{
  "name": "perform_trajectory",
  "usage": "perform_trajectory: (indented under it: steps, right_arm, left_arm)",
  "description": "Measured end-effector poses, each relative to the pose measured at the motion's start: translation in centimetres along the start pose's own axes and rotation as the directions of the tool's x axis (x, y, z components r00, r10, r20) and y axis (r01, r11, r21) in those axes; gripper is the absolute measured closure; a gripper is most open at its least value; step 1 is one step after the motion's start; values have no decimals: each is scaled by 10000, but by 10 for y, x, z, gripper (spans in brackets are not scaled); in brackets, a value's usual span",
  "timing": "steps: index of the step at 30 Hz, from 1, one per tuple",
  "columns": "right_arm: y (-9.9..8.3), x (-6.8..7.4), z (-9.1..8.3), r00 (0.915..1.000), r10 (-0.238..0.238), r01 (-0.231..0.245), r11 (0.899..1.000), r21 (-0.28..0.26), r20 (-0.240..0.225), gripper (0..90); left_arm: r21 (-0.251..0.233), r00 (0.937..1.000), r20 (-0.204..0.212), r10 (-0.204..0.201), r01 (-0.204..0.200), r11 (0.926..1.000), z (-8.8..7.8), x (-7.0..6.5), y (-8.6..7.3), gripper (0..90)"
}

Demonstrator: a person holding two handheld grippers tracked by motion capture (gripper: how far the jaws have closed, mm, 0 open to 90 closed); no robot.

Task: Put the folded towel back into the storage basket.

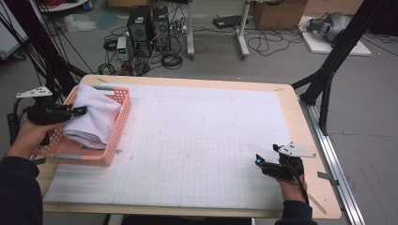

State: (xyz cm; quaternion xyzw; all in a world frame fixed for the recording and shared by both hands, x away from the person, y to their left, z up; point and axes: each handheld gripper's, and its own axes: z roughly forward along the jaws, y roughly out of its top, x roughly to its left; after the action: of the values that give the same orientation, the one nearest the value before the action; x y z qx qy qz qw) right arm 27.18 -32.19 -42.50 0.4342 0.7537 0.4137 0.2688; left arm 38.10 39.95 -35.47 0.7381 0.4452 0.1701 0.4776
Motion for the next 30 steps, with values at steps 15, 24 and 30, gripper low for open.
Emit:
perform_trajectory:
  steps: [15, 24, 30]
  right_arm:
    - [1, 1, 1, 10000, -17, 17, 10000, 31, -33, 206]
    - [1, 1, 1, 10000, -16, 16, 10000, -1, -85, 206]
    - [1, 1, 1, 10000, -11, 11, 10000, 24, -89, 207]
  left_arm:
    - [1090, 9338, -3479, 833, -479, 9929, 0, -21, 9, 429]
    - [3741, 9376, -3419, 626, 746, 9244, 55, -20, -18, 455]
    - [3839, 9551, -2919, 506, 686, 9208, 72, -24, -25, 446]
